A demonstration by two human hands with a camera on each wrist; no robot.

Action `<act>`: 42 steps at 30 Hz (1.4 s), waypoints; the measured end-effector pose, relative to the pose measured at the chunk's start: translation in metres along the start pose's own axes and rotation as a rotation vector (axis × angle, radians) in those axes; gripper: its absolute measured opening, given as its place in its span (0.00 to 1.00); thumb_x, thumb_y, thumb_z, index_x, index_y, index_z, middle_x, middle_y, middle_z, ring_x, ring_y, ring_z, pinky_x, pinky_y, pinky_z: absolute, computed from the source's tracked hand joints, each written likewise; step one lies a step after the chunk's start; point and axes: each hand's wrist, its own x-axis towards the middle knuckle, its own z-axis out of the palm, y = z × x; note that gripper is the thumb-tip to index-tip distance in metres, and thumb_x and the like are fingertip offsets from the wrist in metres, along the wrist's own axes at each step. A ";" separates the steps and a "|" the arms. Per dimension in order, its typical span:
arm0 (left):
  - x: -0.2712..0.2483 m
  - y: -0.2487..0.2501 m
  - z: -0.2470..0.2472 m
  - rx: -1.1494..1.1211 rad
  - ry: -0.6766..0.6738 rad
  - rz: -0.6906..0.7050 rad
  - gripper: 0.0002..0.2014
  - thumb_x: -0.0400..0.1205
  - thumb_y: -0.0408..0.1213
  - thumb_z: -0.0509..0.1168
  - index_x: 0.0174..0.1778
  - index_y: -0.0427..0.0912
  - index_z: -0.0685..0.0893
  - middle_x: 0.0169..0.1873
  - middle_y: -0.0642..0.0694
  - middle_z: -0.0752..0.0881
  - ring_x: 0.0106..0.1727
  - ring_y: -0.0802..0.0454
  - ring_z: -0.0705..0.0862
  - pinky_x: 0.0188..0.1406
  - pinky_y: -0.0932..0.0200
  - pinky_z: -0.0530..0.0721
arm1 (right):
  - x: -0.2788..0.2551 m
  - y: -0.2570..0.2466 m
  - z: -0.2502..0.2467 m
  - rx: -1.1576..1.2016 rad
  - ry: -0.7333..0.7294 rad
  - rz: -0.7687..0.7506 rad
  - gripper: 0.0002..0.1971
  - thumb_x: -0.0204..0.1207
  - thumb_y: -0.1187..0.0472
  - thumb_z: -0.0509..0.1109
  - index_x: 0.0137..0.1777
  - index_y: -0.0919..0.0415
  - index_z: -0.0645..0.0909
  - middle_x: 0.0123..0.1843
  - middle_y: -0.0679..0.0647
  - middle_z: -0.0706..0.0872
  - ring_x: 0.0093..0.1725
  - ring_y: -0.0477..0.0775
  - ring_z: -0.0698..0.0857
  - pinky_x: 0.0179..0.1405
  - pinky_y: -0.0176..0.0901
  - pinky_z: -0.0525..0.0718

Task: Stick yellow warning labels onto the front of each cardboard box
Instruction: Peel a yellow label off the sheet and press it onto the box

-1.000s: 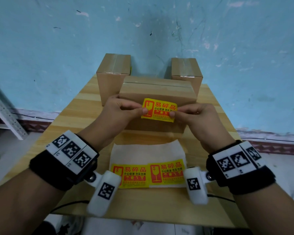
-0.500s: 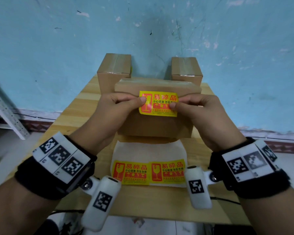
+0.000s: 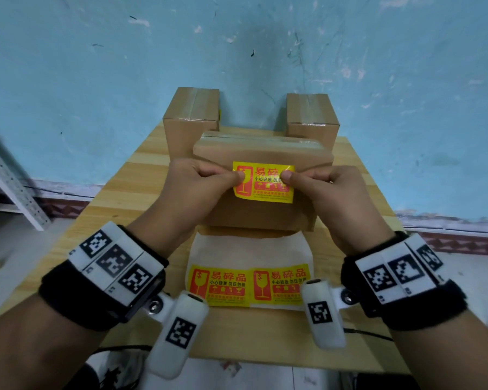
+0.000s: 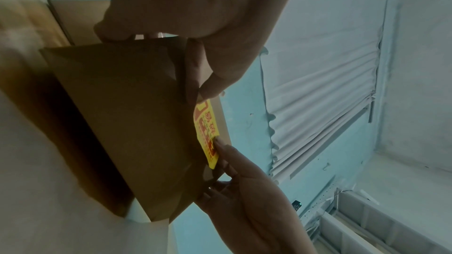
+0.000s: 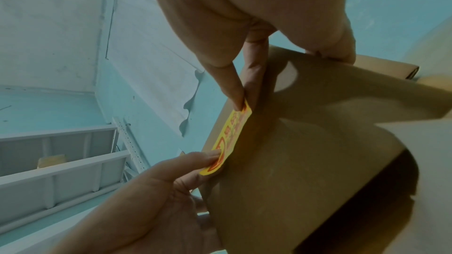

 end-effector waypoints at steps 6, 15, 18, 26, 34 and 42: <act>-0.002 0.002 -0.001 0.037 0.014 0.000 0.08 0.74 0.37 0.78 0.41 0.35 0.94 0.42 0.34 0.92 0.53 0.40 0.89 0.54 0.42 0.86 | 0.001 0.004 0.003 -0.033 0.030 -0.019 0.09 0.71 0.55 0.82 0.36 0.60 0.93 0.38 0.62 0.93 0.43 0.59 0.91 0.47 0.59 0.88; -0.003 0.003 0.000 0.077 0.011 0.009 0.06 0.73 0.37 0.79 0.37 0.36 0.94 0.39 0.33 0.92 0.51 0.39 0.89 0.52 0.41 0.86 | 0.001 0.005 0.001 -0.034 0.028 -0.009 0.08 0.70 0.57 0.82 0.35 0.60 0.93 0.39 0.61 0.93 0.46 0.60 0.91 0.48 0.56 0.88; -0.002 0.004 -0.001 0.054 0.002 -0.027 0.06 0.73 0.36 0.79 0.38 0.36 0.94 0.40 0.35 0.92 0.53 0.40 0.89 0.52 0.44 0.87 | 0.001 0.005 0.002 -0.033 0.048 -0.026 0.09 0.70 0.56 0.82 0.36 0.62 0.93 0.38 0.61 0.93 0.44 0.59 0.91 0.48 0.59 0.88; 0.000 0.006 -0.001 0.089 0.008 -0.035 0.08 0.72 0.36 0.80 0.38 0.34 0.93 0.38 0.38 0.93 0.47 0.45 0.91 0.49 0.51 0.88 | 0.001 0.007 0.003 -0.049 0.044 -0.032 0.10 0.68 0.55 0.83 0.33 0.62 0.93 0.36 0.63 0.93 0.43 0.65 0.91 0.46 0.68 0.89; 0.000 0.004 0.001 0.109 0.029 -0.005 0.06 0.72 0.37 0.80 0.36 0.38 0.94 0.36 0.40 0.92 0.47 0.45 0.91 0.52 0.45 0.89 | 0.000 0.008 0.003 -0.061 0.045 -0.071 0.08 0.71 0.55 0.82 0.36 0.60 0.94 0.36 0.59 0.93 0.42 0.59 0.91 0.47 0.62 0.89; -0.001 0.003 0.000 0.131 0.027 0.011 0.05 0.72 0.37 0.80 0.33 0.41 0.93 0.36 0.40 0.92 0.45 0.49 0.90 0.45 0.52 0.88 | 0.001 0.007 0.003 -0.101 0.051 -0.050 0.08 0.70 0.57 0.82 0.32 0.59 0.92 0.35 0.61 0.92 0.43 0.60 0.90 0.45 0.60 0.89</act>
